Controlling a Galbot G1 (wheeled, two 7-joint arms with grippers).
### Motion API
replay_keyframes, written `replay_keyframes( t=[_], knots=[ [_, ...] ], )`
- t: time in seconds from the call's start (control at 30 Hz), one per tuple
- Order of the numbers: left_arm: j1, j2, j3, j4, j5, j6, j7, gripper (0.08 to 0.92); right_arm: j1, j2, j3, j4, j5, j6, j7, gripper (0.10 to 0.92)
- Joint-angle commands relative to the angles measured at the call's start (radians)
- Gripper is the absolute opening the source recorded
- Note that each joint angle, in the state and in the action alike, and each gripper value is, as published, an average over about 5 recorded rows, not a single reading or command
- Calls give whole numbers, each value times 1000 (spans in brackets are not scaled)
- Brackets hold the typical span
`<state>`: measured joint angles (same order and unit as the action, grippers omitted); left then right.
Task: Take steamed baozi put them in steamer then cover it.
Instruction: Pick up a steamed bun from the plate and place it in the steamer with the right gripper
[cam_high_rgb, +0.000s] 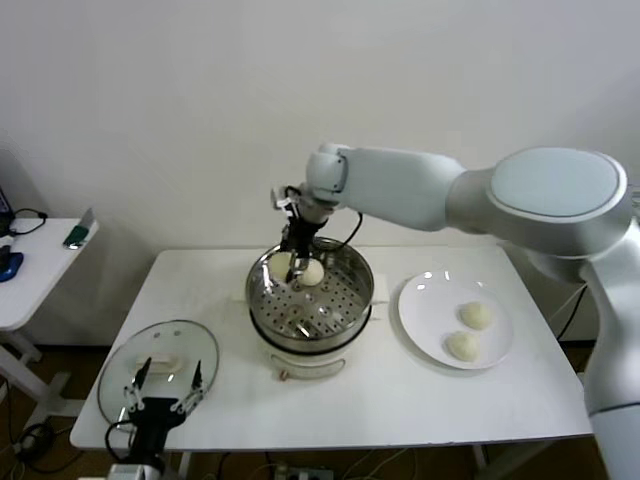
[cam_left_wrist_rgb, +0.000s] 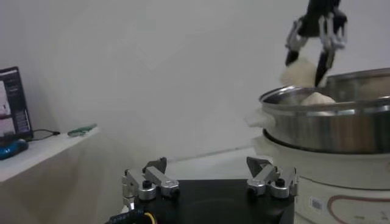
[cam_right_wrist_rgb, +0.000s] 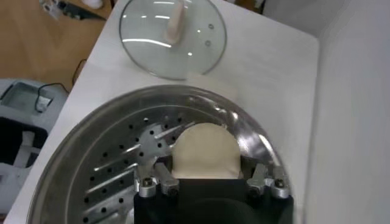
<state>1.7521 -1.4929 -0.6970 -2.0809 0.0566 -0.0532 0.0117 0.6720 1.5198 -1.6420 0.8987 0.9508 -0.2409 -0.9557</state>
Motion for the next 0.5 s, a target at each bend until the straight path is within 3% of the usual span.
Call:
replay_keyframes(
  t=[0.03,0.5],
  knots=[
    [1,7,-7,0,3,-1,0,823,-53,50,-46,3,15,-9,22,712],
    [-28,20,-7,27,0,3,-1,823,-109,62,-38,-35,-19,-7,27,734]
  ],
)
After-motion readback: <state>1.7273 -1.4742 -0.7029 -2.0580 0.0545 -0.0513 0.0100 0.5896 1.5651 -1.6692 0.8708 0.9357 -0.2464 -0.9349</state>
